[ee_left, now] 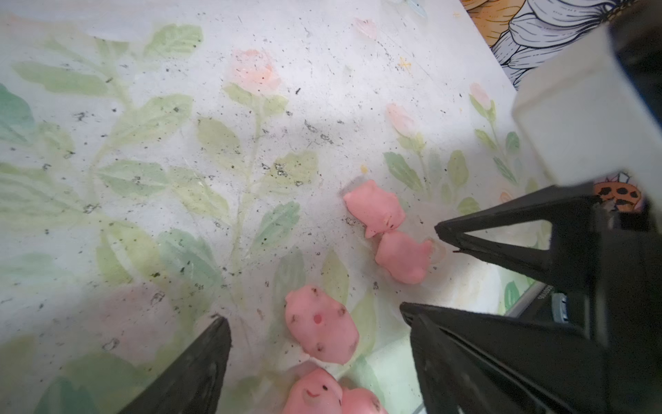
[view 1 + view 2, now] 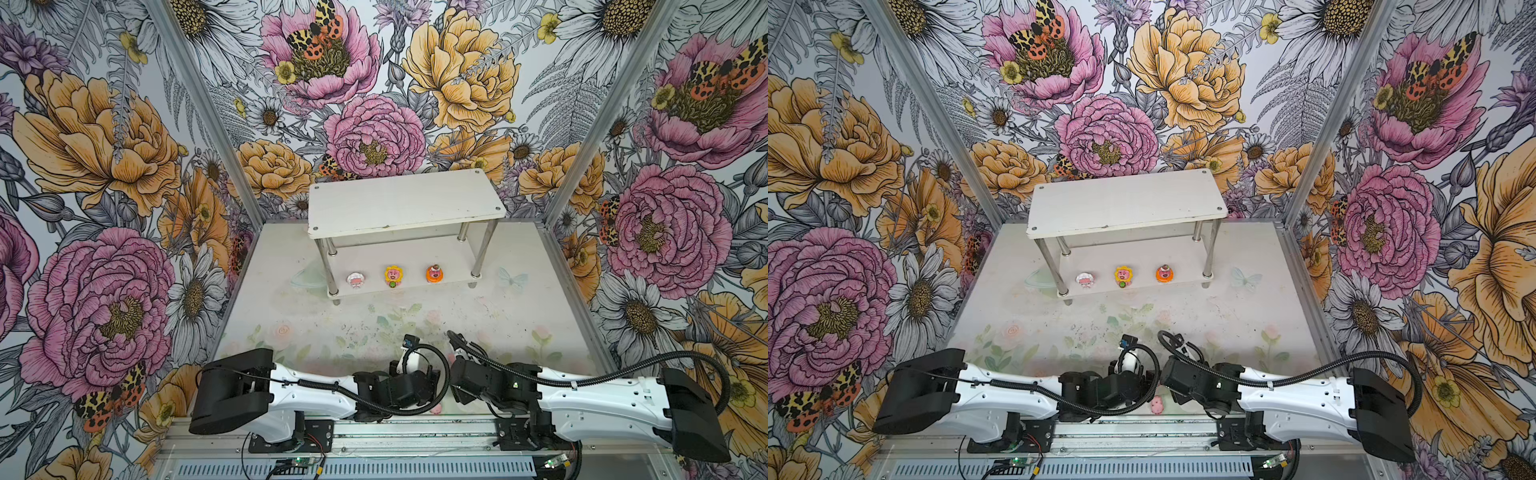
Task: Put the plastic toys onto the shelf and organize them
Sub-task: 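Close the right gripper on a pink pig while the left gripper hovers nearby, then lift the pink pig with the right gripper and carry it over the top shelf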
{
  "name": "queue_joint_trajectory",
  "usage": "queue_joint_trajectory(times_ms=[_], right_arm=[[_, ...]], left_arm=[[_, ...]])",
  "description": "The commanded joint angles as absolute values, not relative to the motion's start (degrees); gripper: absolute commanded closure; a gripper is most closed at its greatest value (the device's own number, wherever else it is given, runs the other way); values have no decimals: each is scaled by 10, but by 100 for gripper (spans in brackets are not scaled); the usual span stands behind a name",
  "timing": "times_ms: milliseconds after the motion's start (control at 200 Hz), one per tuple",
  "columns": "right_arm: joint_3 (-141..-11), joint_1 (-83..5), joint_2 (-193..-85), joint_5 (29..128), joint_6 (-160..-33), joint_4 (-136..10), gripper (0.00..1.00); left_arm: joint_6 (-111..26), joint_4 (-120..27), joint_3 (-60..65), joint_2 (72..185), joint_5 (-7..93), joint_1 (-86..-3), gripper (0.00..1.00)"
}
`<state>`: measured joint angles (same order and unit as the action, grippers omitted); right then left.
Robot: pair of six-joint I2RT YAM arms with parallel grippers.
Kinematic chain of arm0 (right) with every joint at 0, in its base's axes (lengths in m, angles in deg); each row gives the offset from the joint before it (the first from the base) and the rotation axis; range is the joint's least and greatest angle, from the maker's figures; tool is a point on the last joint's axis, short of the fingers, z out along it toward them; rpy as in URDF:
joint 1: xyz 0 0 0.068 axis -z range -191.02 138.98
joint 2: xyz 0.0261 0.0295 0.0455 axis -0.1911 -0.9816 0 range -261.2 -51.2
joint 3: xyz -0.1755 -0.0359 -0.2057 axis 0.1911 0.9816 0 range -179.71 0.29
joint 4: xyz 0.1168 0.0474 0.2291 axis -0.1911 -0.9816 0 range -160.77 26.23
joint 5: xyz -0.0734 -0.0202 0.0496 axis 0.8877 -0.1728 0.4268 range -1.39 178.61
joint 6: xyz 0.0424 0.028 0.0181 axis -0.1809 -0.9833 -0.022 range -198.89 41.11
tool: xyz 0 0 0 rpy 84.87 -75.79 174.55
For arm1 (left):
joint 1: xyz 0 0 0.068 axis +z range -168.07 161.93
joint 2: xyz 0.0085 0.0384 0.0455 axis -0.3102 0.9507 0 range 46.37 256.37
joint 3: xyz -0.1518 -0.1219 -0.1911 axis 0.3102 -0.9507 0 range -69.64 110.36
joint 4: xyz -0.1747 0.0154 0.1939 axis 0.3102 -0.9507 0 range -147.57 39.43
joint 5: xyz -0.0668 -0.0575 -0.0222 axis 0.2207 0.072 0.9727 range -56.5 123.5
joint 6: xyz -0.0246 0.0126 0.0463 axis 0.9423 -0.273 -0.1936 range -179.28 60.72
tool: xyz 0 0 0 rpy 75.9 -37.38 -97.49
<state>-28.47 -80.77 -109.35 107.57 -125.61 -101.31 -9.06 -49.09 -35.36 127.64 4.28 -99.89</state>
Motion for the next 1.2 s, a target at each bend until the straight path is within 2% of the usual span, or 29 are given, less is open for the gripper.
queue_joint_trajectory(times_ms=[0, 260, 375, 535, 685, 816, 961, 1011, 1141, 1196], right_arm=[[-278, -793, -1093, 1060, -1269, -1021, 33], [-279, -785, -1121, 1048, -1273, -1019, 45], [-278, -786, -1131, 1041, -1275, -1013, 56], [-277, -786, -1132, 1032, -1280, -989, 63], [-283, -787, -1144, 1034, -1284, -981, 61], [-286, -786, -1164, 1043, -1291, -980, 50], [-291, -786, -1189, 1051, -1299, -965, 47], [-293, -786, -1193, 1052, -1301, -959, 51], [-300, -786, -1192, 1057, -1297, -956, 72], [-303, -785, -1187, 1055, -1292, -957, 75]], left_arm=[[-107, -462, -338, 1280, 57, -990, 19], [-108, -440, -352, 1274, 62, -978, 18], [-105, -430, -361, 1271, 61, -973, 18], [-99, -416, -371, 1271, 58, -971, 18], [-98, -407, -374, 1270, 59, -970, 18], [-101, -404, -375, 1264, 56, -970, 18], [-97, -398, -381, 1258, 53, -969, 18], [-97, -391, -385, 1253, 53, -969, 18], [-94, -388, -395, 1236, 42, -969, 18], [-93, -388, -401, 1228, 38, -969, 18]])
